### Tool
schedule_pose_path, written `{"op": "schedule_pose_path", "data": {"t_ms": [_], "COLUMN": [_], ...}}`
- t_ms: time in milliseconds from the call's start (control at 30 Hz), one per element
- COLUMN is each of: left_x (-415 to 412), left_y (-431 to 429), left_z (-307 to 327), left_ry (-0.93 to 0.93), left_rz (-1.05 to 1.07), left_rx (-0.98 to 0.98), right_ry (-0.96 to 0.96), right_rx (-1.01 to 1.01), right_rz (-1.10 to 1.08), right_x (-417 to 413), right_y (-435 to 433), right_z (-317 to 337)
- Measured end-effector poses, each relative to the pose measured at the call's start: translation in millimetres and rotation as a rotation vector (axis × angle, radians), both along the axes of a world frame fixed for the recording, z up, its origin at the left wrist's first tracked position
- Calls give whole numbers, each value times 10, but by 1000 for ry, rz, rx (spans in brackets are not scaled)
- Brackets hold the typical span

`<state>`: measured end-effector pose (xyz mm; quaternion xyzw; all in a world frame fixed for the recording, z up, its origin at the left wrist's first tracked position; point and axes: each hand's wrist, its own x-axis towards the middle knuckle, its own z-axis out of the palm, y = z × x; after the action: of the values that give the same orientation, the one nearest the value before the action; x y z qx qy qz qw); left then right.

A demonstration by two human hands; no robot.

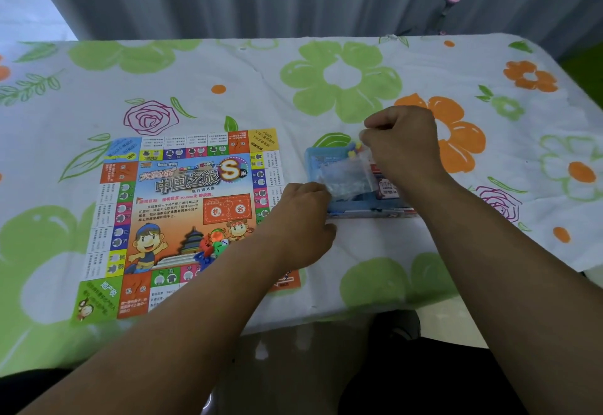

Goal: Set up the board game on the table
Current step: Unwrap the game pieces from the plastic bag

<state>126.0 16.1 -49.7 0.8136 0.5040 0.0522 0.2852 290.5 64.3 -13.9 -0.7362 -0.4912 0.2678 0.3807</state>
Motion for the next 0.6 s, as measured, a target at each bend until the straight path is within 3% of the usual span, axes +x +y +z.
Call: {"op": "schedule_pose_path", "data": {"t_ms": [600], "left_x": [-45], "left_y": [-10], "left_z": [-7], "left_ry": [-42], "left_rz": [-23], "left_rx": [9], "right_ry": [25], "right_rx": [483], "right_rz": [32], "right_x": [-284], "right_y": [-254], "right_z": [565]}}
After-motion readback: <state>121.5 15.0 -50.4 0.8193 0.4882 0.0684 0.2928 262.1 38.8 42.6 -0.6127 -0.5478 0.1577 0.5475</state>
